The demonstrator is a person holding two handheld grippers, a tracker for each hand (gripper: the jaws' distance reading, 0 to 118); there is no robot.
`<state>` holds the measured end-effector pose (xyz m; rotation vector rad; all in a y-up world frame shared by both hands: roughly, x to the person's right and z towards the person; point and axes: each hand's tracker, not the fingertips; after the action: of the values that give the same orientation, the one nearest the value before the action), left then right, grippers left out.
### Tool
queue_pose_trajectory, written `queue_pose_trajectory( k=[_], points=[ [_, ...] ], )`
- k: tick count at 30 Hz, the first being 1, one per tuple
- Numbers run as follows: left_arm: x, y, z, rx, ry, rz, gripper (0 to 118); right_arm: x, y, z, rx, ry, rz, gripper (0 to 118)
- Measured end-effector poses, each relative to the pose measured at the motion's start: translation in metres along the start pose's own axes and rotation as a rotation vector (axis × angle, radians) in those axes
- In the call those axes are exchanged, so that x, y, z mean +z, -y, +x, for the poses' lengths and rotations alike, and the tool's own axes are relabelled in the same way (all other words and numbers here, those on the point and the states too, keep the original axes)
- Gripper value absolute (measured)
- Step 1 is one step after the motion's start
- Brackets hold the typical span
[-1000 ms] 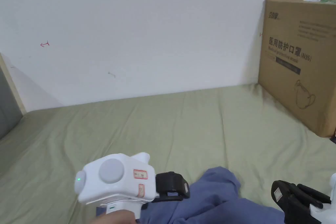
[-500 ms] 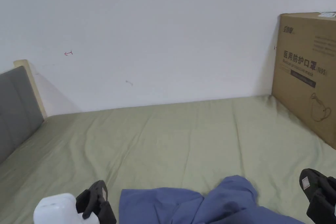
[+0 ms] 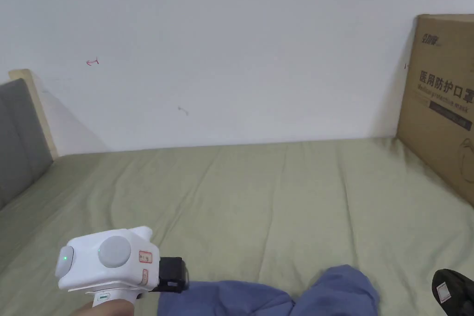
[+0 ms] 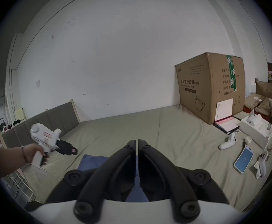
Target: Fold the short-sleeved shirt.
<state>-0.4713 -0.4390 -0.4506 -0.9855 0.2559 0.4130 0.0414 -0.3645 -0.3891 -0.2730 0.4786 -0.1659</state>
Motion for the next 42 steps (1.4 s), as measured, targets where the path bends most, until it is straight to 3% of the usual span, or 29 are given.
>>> queue_pose_trajectory(
  k=[2,5,8,9,11,12,14,15,17,20,21,22,24,25,28,30,33,34,35,36,37,39,42],
  points=[
    [-0.022,0.004,-0.008,0.006,-0.024,0.011,110,-0.009,0.007,0.005,-0.023,-0.002,-0.024,2],
    [-0.060,0.006,-0.010,-0.027,-0.069,-0.081,110,-0.022,0.017,0.011,-0.012,0.024,-0.082,2],
    [-0.086,0.053,0.005,-0.125,-0.074,-0.143,104,-0.031,0.022,0.018,-0.017,0.041,-0.104,2],
    [-0.081,0.066,0.019,-0.224,-0.162,-0.054,101,-0.035,0.021,0.021,-0.024,0.044,-0.113,2],
    [-0.064,0.067,0.031,-0.234,-0.159,0.033,97,-0.042,0.019,0.025,-0.024,0.049,-0.122,2],
    [-0.056,0.072,0.039,-0.223,-0.154,0.051,84,-0.047,0.016,0.027,-0.017,0.047,-0.133,2],
    [-0.037,0.079,0.045,-0.254,-0.180,0.104,37,-0.059,0.013,0.030,-0.006,0.045,-0.145,2],
    [-0.029,0.082,0.044,-0.262,-0.116,0.121,3,-0.067,0.010,0.032,-0.007,0.034,-0.152,2],
    [-0.008,0.092,0.042,-0.195,0.011,0.171,0,-0.091,0.002,0.037,-0.020,-0.012,-0.195,2],
    [0.035,0.109,0.038,-0.156,0.040,0.330,0,-0.143,-0.010,0.046,-0.057,-0.047,-0.321,5],
    [0.052,0.115,0.033,-0.140,0.058,0.391,0,-0.165,-0.012,0.050,-0.067,-0.041,-0.371,10],
    [0.066,0.121,0.028,-0.120,0.088,0.432,0,-0.186,-0.012,0.051,-0.048,-0.033,-0.430,38],
    [0.089,0.135,0.021,-0.084,0.120,0.528,0,-0.233,-0.006,0.055,-0.013,-0.022,-0.582,106],
    [0.100,0.141,0.018,-0.087,0.127,0.568,0,-0.256,0.002,0.057,-0.016,-0.008,-0.682,118],
    [0.120,0.155,0.013,-0.103,0.089,0.601,0,-0.305,0.036,0.064,-0.090,0.040,-0.806,118],
    [0.126,0.162,0.010,-0.097,0.071,0.594,0,-0.330,0.062,0.066,-0.044,0.098,-0.918,118],
    [0.131,0.165,-0.001,-0.075,0.073,0.576,0,-0.338,0.081,0.063,0.055,0.133,-1.011,105],
    [0.132,0.168,-0.003,-0.066,0.069,0.574,0,-0.334,0.083,0.057,0.114,0.135,-0.999,94],
    [0.132,0.169,-0.006,-0.060,0.066,0.576,0,-0.326,0.075,0.055,0.170,0.142,-0.968,73],
    [0.131,0.169,-0.010,-0.057,0.064,0.577,0,-0.319,0.068,0.052,0.175,0.110,-0.937,43],
    [0.131,0.171,-0.013,-0.055,0.067,0.580,0,-0.313,0.062,0.050,0.194,0.100,-0.926,2],
    [0.131,0.173,-0.019,-0.030,0.121,0.582,0,-0.295,0.042,0.046,0.209,0.055,-0.895,3],
    [0.139,0.172,-0.021,-0.014,0.093,0.586,0,-0.255,0.002,0.046,0.174,0.006,-0.775,2]
  ],
)
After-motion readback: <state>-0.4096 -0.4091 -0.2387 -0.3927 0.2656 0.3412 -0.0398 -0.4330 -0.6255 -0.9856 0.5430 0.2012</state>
